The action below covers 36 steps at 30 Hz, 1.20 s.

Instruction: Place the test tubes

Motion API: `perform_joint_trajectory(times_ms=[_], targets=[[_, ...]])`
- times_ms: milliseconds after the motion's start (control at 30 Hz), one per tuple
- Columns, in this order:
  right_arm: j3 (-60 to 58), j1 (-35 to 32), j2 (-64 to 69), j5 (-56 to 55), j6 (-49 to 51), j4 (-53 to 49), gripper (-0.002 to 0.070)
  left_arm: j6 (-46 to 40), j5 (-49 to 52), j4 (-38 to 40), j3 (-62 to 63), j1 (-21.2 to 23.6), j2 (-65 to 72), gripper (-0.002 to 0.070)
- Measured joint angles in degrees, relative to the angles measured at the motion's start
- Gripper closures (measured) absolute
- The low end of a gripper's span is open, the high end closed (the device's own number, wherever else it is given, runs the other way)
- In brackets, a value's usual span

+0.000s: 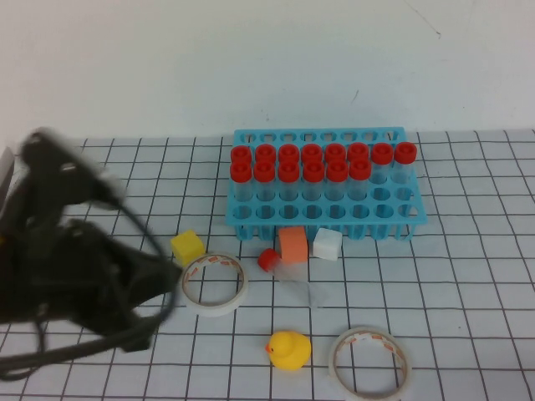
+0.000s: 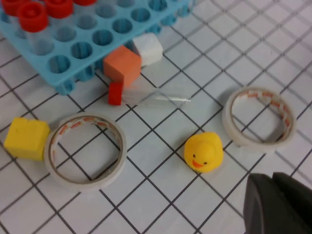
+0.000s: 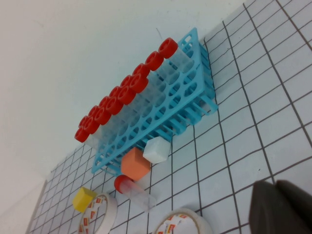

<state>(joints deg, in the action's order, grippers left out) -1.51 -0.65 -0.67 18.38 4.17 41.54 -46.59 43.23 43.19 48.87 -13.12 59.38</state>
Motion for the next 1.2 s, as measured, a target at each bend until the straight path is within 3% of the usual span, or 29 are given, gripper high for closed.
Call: perform_joint_trajectory(times_ms=[233, 500, 767, 933, 1033, 1200], targets=[[0.00, 0.00, 0.00, 0.00, -1.02, 0.00, 0.0678, 11.23, -2.52, -16.93, 9.98, -15.14, 12.68, 0.0676], [0.00, 0.00, 0.00, 0.00, -1.23, 0.00, 0.0678, 20.65, -2.41, -29.57, 19.06, -25.86, 27.18, 0.0676], [0.00, 0.00, 0.00, 0.00, -1.33, 0.00, 0.0678, 23.66, 2.58, -35.60, 28.48, -28.07, 37.92, 0.0676], [0.00, 0.00, 0.00, 0.00, -1.35, 0.00, 0.0678, 30.27, 6.11, -39.20, 34.16, -28.07, 42.90, 0.0671], [0.00, 0.00, 0.00, 0.00, -1.45, 0.00, 0.0678, 36.69, 8.81, -40.38, 37.32, -28.07, 46.07, 0.0618], [0.00, 0.00, 0.00, 0.00, -1.54, 0.00, 0.0678, 48.66, 12.66, -40.84, 41.84, -28.07, 51.78, 0.0436]])
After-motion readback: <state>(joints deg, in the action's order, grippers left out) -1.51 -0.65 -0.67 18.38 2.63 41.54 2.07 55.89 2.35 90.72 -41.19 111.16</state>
